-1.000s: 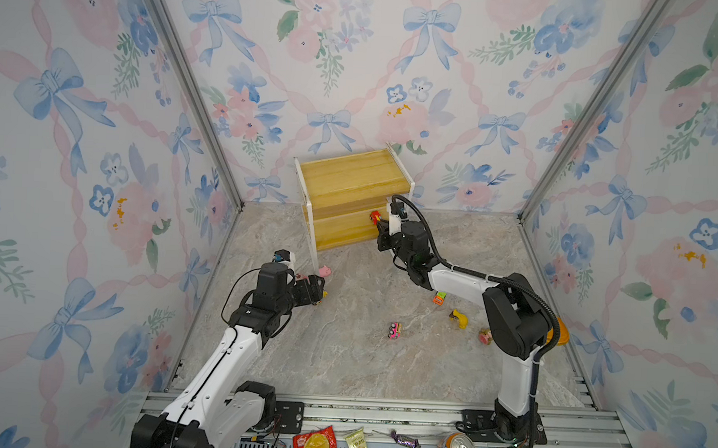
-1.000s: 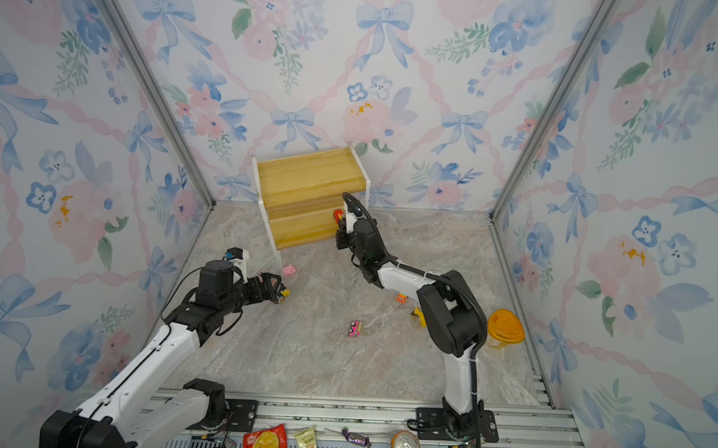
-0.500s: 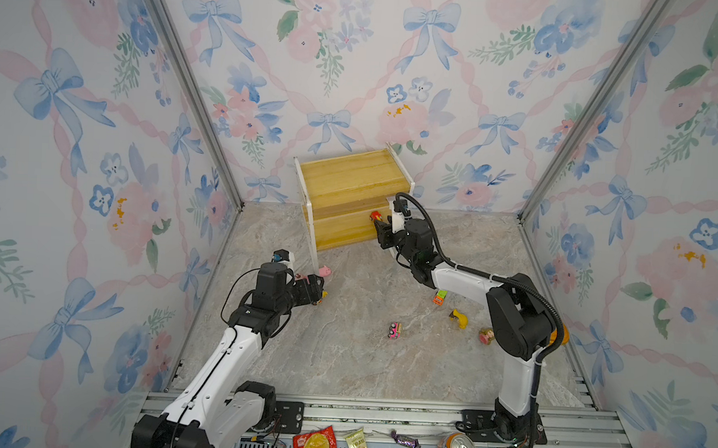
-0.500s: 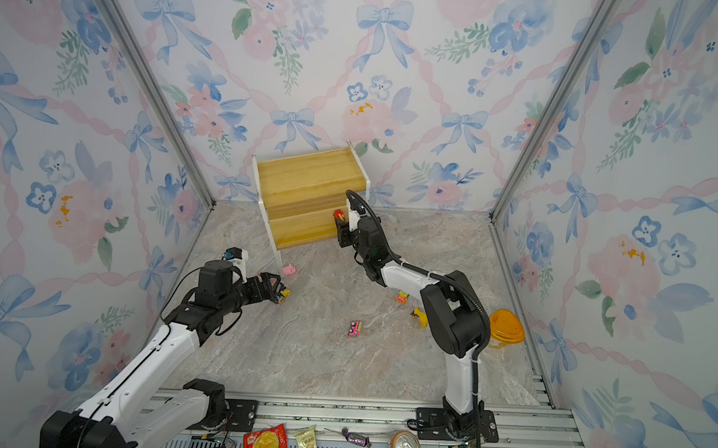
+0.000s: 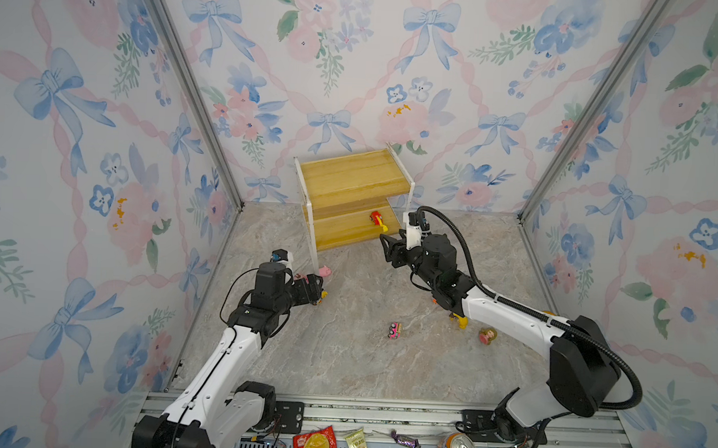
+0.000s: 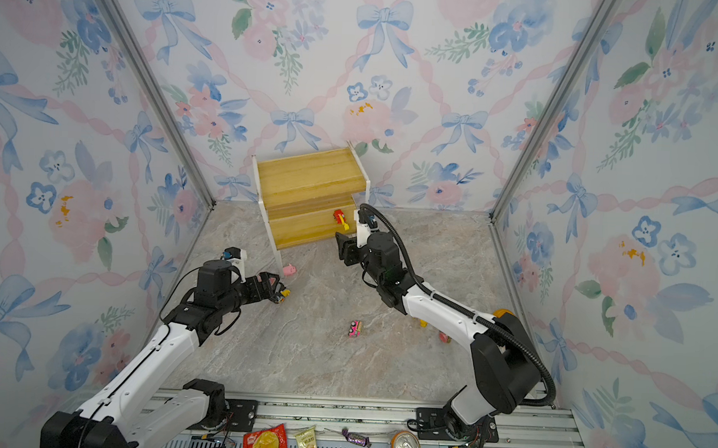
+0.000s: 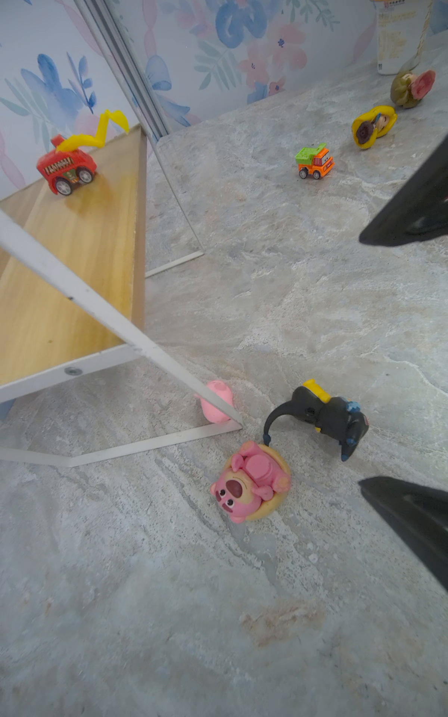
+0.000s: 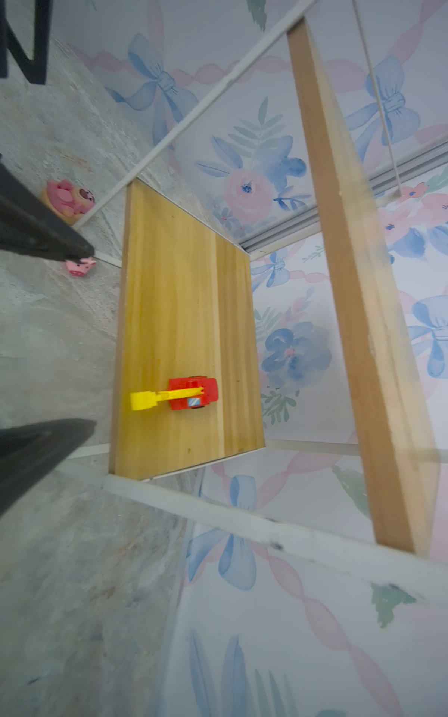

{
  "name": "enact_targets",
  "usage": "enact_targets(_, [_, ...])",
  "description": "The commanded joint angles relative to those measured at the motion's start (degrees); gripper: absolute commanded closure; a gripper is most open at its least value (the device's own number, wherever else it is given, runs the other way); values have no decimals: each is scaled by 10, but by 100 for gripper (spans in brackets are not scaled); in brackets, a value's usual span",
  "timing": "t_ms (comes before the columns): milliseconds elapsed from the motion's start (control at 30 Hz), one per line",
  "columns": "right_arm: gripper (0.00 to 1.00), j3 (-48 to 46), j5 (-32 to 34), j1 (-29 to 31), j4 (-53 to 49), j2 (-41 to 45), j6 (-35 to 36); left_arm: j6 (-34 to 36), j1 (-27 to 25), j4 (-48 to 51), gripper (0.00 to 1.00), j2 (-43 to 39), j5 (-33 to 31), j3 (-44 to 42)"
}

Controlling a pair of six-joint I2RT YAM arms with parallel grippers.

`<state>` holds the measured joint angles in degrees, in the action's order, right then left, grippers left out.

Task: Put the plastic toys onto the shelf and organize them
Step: 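Withdraw the right gripper from the shelf back toward the floor toys, then close the right gripper on the orange-and-green toy truck while the left gripper shifts back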

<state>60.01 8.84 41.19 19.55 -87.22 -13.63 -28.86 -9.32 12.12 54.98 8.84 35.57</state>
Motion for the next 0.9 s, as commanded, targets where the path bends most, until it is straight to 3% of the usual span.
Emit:
enact_targets(0, [33,-41,64,19,-157,25,-71,22,6,3,5,-1,-11,10])
enact_targets(133, [32,-91,78,13,-218,61,-127,34,8,-16,5,2,-4,1])
enact_targets(267, [32,-140,57,-28,-267,115,-189,40,6,-37,6,3,-5,-13])
enact_targets(333, [31,-137,77,-47,-329,138,-215,41,-9,-51,6,-8,-7,-20])
enact_targets(600, [33,-151,124,-84,-413,184,-271,27,-183,-10,6,-34,-119,-15])
enact_targets(667, [34,-155,138,-73,-408,190,-292,-4,-237,10,6,-43,-180,-4])
enact_targets(867, [34,-133,258,-20,-399,142,-357,-53,-330,15,7,-20,-268,21])
